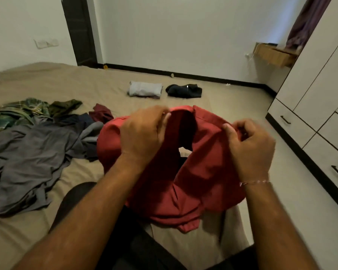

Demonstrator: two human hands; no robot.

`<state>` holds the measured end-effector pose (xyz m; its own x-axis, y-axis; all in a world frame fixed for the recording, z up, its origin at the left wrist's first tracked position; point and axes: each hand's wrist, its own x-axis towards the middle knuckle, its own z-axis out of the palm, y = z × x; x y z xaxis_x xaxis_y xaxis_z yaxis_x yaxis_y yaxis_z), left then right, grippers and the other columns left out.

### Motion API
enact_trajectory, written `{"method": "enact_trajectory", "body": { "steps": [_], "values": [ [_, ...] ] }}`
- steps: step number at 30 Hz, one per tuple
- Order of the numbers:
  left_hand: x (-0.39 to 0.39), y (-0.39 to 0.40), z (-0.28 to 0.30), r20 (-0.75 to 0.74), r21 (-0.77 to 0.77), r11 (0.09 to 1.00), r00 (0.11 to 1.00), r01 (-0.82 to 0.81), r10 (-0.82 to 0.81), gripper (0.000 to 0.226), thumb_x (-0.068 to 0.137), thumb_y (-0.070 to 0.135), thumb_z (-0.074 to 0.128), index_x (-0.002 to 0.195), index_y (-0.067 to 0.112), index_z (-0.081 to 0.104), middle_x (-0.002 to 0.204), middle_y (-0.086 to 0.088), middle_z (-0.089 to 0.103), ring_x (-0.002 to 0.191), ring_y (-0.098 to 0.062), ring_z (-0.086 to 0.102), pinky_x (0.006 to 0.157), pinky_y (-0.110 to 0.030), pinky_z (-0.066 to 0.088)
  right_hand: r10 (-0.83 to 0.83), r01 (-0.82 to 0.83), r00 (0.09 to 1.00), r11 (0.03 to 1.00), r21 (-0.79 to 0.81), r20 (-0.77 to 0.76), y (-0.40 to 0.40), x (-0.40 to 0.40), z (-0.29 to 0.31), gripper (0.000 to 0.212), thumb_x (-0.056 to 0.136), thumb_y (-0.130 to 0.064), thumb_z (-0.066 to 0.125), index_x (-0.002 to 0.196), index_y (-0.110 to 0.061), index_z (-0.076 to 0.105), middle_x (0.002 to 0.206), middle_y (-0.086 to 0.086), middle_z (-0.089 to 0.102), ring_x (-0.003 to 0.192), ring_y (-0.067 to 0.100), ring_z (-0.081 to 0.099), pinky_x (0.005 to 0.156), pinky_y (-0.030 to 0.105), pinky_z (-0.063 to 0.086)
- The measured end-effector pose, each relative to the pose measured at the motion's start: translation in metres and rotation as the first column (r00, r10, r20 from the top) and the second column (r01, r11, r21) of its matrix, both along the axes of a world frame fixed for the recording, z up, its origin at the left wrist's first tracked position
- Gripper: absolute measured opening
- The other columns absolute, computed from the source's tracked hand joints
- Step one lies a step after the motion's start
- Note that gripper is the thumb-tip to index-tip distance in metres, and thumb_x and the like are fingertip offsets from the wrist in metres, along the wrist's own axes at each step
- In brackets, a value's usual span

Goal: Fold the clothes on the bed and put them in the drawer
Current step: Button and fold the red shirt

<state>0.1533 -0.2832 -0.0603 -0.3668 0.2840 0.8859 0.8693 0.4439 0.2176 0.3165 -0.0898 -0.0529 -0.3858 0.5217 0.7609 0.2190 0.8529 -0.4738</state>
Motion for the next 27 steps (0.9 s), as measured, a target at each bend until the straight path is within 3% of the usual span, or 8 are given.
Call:
{"method": "enact_trajectory", "body": {
  "steps": [3,5,8,12,18,21,24,27],
  "values": [
    [0.030,-0.014,-0.070,0.222,-0.102,0.994,0.975,0.050,-0.026,0.025,0.099,0.021,0.062,0.122,0.016,0.072,0.111,-0.003,0.074,0.098,-0.025,0.070,0.085,-0.040,0.055,0.091,-0.040,0.969,0.975,-0.218,0.230,-0.024,0.023,-0.055,0.015,0.091,-0.035,0.075,0.082,-0.024,0.071,0.079,-0.012,0.069,0.074,0.010,0.064,0.070,0.035,0.054],
    [0.053,-0.032,-0.115,0.398,-0.078,0.994,0.916,0.083,-0.045,0.026,0.092,0.022,0.065,0.116,0.020,0.075,0.109,0.003,0.076,0.095,-0.019,0.072,0.083,-0.035,0.056,0.245,-0.096,0.932,0.877,-0.471,0.267,-0.050,0.041,-0.097,0.015,0.091,-0.029,0.076,0.077,-0.025,0.072,0.077,-0.014,0.071,0.072,0.003,0.066,0.071,0.032,0.055],
    [0.084,-0.048,-0.144,0.619,0.060,0.989,0.772,0.135,-0.143,0.027,0.084,0.016,0.070,0.107,0.027,0.079,0.101,0.020,0.075,0.087,0.002,0.068,0.080,-0.020,0.054,0.431,-0.182,0.897,0.559,-0.809,0.095,-0.093,0.053,-0.138,0.020,0.092,-0.018,0.076,0.072,-0.013,0.071,0.071,0.003,0.072,0.065,0.009,0.062,0.067,0.031,0.052],
    [0.107,-0.047,-0.143,0.687,0.171,0.945,0.654,0.280,-0.318,0.029,0.083,0.012,0.067,0.105,0.025,0.080,0.103,0.022,0.073,0.100,0.004,0.068,0.089,-0.009,0.047,0.426,-0.317,0.890,0.320,-0.893,-0.164,-0.126,0.050,-0.147,0.014,0.092,-0.006,0.074,0.079,-0.001,0.072,0.072,0.011,0.070,0.068,0.011,0.056,0.067,0.027,0.048],
    [0.120,-0.039,-0.144,0.699,0.288,0.900,0.570,0.327,-0.431,0.022,0.093,0.024,0.068,0.111,0.022,0.080,0.103,0.012,0.072,0.101,-0.010,0.069,0.089,-0.016,0.050,0.245,-0.359,0.922,0.256,-0.898,-0.298,-0.131,0.047,-0.152,0.005,0.088,0.000,0.076,0.092,-0.001,0.072,0.078,0.007,0.070,0.071,0.012,0.058,0.066,0.021,0.052],
    [0.120,-0.038,-0.144,0.719,0.293,0.919,0.573,0.264,-0.394,0.022,0.093,0.012,0.073,0.109,0.025,0.079,0.102,0.014,0.074,0.098,-0.008,0.070,0.087,-0.014,0.050,0.181,-0.380,0.922,0.257,-0.889,-0.342,-0.133,0.048,-0.153,0.006,0.088,-0.002,0.077,0.090,-0.002,0.071,0.080,0.006,0.070,0.073,0.012,0.061,0.071,0.027,0.054],
    [0.120,-0.039,-0.142,0.770,0.314,0.929,0.521,0.195,-0.369,0.032,0.087,0.003,0.079,0.105,0.029,0.077,0.098,0.012,0.075,0.091,-0.009,0.070,0.079,-0.012,0.050,0.144,-0.399,0.917,0.288,-0.870,-0.373,-0.135,0.051,-0.148,0.004,0.089,-0.001,0.074,0.089,-0.003,0.070,0.078,0.006,0.072,0.071,0.012,0.064,0.068,0.025,0.056],
    [0.121,-0.040,-0.141,0.740,0.275,0.941,0.581,0.198,-0.339,0.026,0.084,0.004,0.082,0.100,0.025,0.078,0.093,0.011,0.073,0.085,-0.011,0.069,0.076,-0.014,0.051,0.125,-0.388,0.921,0.372,-0.843,-0.369,-0.137,0.053,-0.146,0.008,0.090,-0.003,0.075,0.087,-0.010,0.071,0.076,0.003,0.073,0.067,0.012,0.065,0.062,0.024,0.057]
  ]
}}
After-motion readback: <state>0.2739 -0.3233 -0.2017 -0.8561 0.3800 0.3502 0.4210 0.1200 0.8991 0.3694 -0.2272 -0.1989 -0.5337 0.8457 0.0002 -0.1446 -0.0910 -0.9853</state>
